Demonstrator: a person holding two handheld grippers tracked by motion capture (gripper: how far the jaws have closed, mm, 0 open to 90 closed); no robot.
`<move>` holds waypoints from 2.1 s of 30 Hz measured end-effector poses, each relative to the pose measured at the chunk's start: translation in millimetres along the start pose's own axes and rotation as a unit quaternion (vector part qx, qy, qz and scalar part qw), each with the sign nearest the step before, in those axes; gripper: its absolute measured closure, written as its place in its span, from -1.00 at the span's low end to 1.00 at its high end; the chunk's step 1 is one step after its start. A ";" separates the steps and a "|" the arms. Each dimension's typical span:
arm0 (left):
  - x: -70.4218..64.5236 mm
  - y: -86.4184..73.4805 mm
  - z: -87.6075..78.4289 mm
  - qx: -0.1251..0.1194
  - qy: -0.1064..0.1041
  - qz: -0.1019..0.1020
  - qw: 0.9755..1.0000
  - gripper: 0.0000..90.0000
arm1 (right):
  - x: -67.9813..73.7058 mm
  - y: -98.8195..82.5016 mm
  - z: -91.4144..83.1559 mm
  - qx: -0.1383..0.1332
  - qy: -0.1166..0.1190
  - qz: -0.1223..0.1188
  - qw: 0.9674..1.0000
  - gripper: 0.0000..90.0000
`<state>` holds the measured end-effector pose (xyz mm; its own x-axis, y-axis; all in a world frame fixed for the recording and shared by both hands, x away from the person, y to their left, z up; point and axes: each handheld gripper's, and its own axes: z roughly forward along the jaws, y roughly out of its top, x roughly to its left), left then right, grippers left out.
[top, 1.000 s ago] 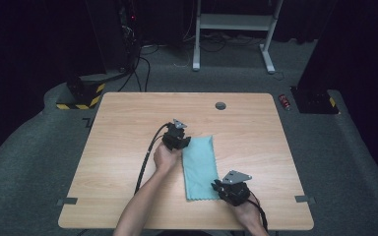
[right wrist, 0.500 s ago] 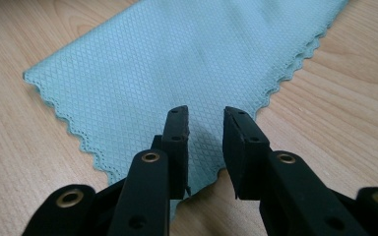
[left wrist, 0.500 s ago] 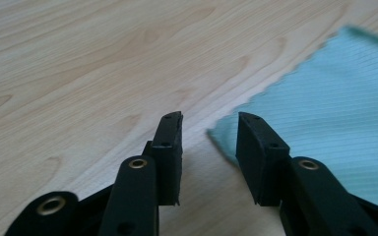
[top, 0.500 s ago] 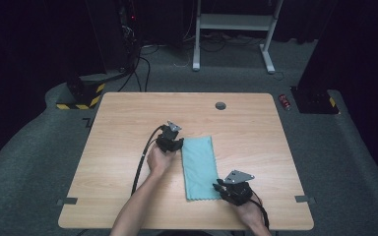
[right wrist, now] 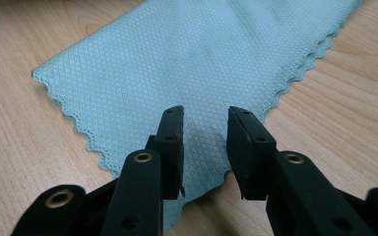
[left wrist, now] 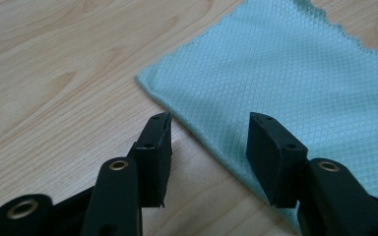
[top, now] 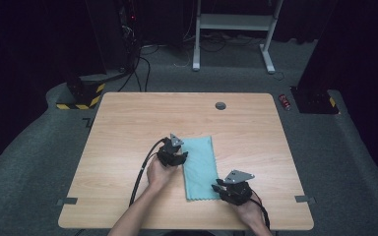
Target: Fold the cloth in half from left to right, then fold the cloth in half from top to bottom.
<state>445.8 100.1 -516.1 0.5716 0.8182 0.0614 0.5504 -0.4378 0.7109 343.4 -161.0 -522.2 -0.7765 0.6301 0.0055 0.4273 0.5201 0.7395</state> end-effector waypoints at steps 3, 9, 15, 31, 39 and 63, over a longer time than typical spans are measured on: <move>-5.4 -3.7 -5.7 0.000 -0.006 0.005 1.000 0.13 | 0.4 -0.1 -0.3 0.001 -0.001 -0.003 1.000 0.49; -25.8 -14.5 -24.6 -0.018 -0.038 0.009 0.999 0.04 | -0.3 -0.2 0.0 0.000 0.001 0.001 1.000 0.49; -48.1 -29.6 -38.1 -0.024 -0.063 0.006 0.998 -0.05 | -0.2 -1.0 -0.1 -0.003 0.001 -0.001 1.000 0.49; -73.1 -58.9 -61.8 -0.023 -0.057 0.016 0.998 -0.07 | -2.9 -1.1 -4.2 -0.021 0.016 0.021 0.999 0.47; -64.2 -63.6 -63.8 -0.023 -0.079 -0.020 0.996 -0.06 | -16.2 3.8 -11.7 -0.045 0.003 0.047 0.998 0.48; 10.7 -7.8 -33.9 -0.039 -0.046 -0.105 0.993 0.01 | -60.6 45.2 18.9 -0.044 -0.017 0.100 0.994 0.63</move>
<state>427.0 124.9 -497.2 0.5040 0.8496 -0.1554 0.6168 -0.2281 0.7534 418.5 -164.8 -501.8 -0.6634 0.7358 0.1359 0.5278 0.3313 0.7821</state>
